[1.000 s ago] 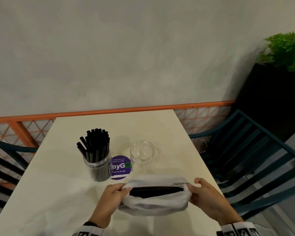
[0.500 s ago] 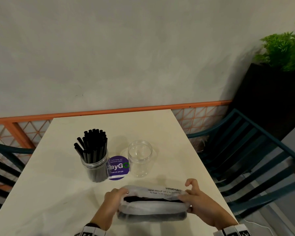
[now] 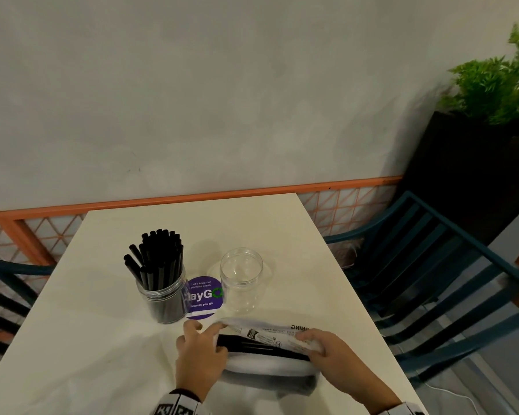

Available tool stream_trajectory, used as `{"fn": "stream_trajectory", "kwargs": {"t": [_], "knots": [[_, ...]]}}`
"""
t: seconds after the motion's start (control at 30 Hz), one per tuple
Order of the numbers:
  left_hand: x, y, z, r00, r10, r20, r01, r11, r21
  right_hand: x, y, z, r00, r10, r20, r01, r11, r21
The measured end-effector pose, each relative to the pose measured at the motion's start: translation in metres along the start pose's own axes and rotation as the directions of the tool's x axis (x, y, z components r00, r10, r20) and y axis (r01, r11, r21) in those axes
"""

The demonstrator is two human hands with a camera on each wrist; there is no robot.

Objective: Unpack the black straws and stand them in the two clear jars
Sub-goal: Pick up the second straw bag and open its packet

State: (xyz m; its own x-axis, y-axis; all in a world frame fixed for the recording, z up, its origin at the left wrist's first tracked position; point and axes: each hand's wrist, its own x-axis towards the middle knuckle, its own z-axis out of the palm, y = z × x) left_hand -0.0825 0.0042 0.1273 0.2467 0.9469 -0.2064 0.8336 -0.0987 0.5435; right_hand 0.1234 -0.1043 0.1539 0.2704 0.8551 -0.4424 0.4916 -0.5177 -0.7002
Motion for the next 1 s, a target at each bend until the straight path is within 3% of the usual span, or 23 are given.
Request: {"fn": "stream_trajectory", "kwargs": {"t": [0.1, 0.17, 0.27, 0.37, 0.5, 0.57, 0.67, 0.9, 0.97, 1.0], "knots": [[0.003, -0.001, -0.004, 0.982, 0.016, 0.189, 0.013, 0.989, -0.147, 0.001, 0.003, -0.002, 1.000, 0.003, -0.002, -0.003, 0.995, -0.104], [0.002, 0.000, -0.006, 0.971, 0.049, 0.235, -0.001, 0.980, -0.198, 0.004, 0.006, 0.001, 0.999, 0.001, -0.037, -0.006, 0.989, -0.147], [-0.002, -0.001, -0.010, 0.980, 0.106, 0.168, -0.069, 0.975, -0.211, 0.010, 0.006, 0.007, 0.988, -0.058, -0.145, 0.000, 0.929, -0.371], [-0.007, 0.002, -0.019, 0.983, 0.170, 0.070, -0.151, 0.964, -0.218, 0.010, -0.009, 0.015, 0.928, -0.300, -0.221, 0.185, 0.886, -0.426], [-0.016, 0.016, -0.031, 0.950, 0.312, -0.016, -0.308, 0.929, -0.207, 0.012, -0.044, 0.037, 0.865, -0.498, -0.062, 0.457, 0.833, -0.311], [-0.021, 0.025, -0.035, 0.915, 0.400, -0.054, -0.402, 0.893, -0.201, 0.015, -0.055, 0.046, 0.863, -0.504, -0.012, 0.472, 0.817, -0.332], [-0.029, 0.034, -0.040, 0.882, 0.464, -0.079, -0.470, 0.862, -0.191, 0.022, -0.059, 0.049, 0.843, -0.536, -0.036, 0.497, 0.803, -0.330], [-0.046, 0.054, -0.048, 0.772, 0.634, 0.048, -0.591, 0.744, -0.310, 0.015, -0.064, 0.033, 0.882, -0.437, 0.178, 0.468, 0.761, -0.450], [-0.045, 0.053, -0.059, 0.754, 0.657, 0.001, -0.590, 0.678, -0.438, 0.014, -0.057, 0.023, 0.900, -0.404, 0.163, 0.436, 0.836, -0.332], [-0.041, 0.046, -0.064, 0.768, 0.635, -0.087, -0.598, 0.662, -0.451, 0.015, -0.060, 0.019, 0.912, -0.364, 0.188, 0.401, 0.888, -0.225]]}}
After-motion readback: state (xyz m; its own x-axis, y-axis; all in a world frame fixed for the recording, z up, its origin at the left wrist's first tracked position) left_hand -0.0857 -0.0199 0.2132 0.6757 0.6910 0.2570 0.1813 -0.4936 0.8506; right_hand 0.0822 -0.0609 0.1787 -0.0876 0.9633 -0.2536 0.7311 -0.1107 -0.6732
